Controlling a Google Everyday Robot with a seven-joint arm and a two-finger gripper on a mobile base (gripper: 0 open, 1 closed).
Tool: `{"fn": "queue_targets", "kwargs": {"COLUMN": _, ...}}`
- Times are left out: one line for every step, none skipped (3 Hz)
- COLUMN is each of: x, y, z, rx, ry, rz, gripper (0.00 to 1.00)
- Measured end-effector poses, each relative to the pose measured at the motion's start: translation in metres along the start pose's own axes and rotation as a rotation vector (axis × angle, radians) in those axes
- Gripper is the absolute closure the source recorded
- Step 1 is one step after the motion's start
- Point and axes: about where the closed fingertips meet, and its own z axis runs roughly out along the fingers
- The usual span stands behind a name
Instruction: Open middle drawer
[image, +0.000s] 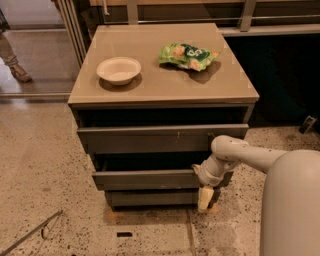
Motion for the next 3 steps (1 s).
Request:
{"fn": "queue_targets", "kwargs": {"x": -0.001, "y": 0.0, "z": -0.002, "rx": 0.0, "ry": 0.0, "rz": 0.0, "gripper": 0.0}}
{"fn": "queue_targets", "kwargs": {"x": 0.0, "y": 0.028, "z": -0.013, "rx": -0.077, "ry": 0.019, "rz": 0.014, "gripper": 0.0}}
{"fn": "queue_targets", "kwargs": {"x": -0.001, "y": 0.073, "z": -0.031, "rx": -0.202, "ry": 0.05, "rz": 0.036, "gripper": 0.0}}
